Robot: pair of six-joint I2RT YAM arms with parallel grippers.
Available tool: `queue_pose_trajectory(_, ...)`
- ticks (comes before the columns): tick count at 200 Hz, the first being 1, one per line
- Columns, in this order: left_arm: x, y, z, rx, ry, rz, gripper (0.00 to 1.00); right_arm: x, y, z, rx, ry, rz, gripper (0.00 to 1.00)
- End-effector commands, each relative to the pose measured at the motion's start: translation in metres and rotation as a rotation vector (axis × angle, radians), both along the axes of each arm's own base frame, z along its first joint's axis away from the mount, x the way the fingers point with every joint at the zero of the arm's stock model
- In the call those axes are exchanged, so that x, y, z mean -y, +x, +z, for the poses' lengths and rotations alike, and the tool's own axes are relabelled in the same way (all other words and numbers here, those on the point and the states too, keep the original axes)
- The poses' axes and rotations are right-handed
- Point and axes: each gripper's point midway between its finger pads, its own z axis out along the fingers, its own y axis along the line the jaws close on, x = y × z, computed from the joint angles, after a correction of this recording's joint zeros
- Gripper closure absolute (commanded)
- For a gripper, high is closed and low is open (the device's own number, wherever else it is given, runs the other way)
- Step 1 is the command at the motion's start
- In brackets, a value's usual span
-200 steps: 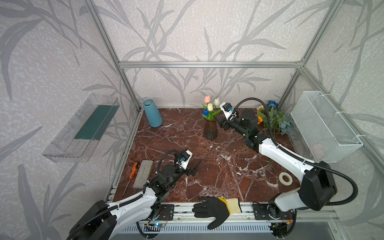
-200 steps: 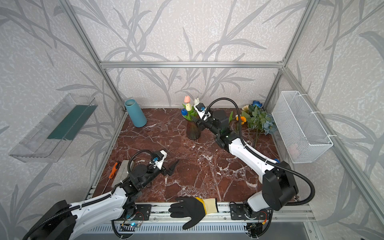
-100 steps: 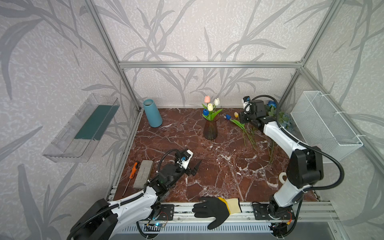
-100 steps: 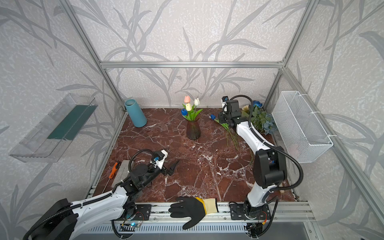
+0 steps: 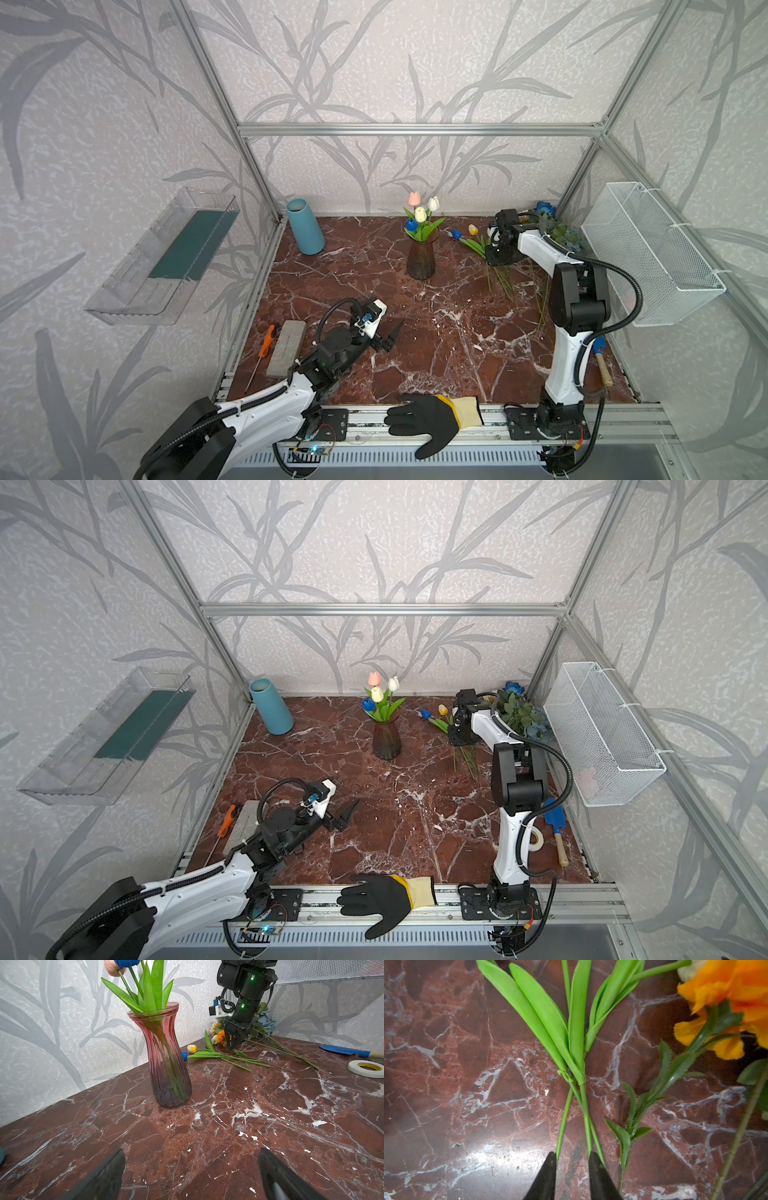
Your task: Arrange the flowers into the vase
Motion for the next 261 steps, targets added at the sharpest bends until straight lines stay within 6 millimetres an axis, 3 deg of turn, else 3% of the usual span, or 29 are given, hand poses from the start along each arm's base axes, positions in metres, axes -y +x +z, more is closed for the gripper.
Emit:
queue_pose_trajectory(1, 0.006, 0.001, 0.013, 0.026, -0.005, -0.019, 0.01, 0.001, 0.000, -0.007, -0.022, -0.013, 0.005, 0.71)
queue_pose_trajectory(93, 0.008, 0.003, 0.011, 0.020, 0.007, -0.017, 0.01, 0.005, 0.008, -0.041, -0.092, -0.049, -0.001, 0.81)
queue_pose_trajectory(145, 0.009, 0.003, 0.010, 0.017, 0.008, -0.023, 0.01, -0.001, 0.011, -0.030, -0.062, -0.015, 0.009, 0.92)
queue_pose_trajectory(192, 0.010, 0.002, 0.010, 0.015, 0.009, -0.024, 0.01, -0.010, 0.008, -0.007, -0.011, 0.043, 0.018, 1.00)
queue_pose_trajectory(231, 0.009, 0.004, 0.009, 0.016, 0.020, -0.015, 0.01, -0.006, 0.011, 0.006, 0.044, 0.031, 0.005, 1.00)
queue_pose_trajectory(245, 0.011, 0.001, 0.009, 0.014, 0.012, -0.029, 0.01, 0.003, 0.016, 0.003, 0.040, -0.007, -0.015, 0.78)
queue_pose_trajectory(261, 0.012, 0.002, 0.010, 0.019, 0.012, -0.028, 0.01, 0.009, 0.018, -0.006, 0.002, -0.029, -0.022, 0.73)
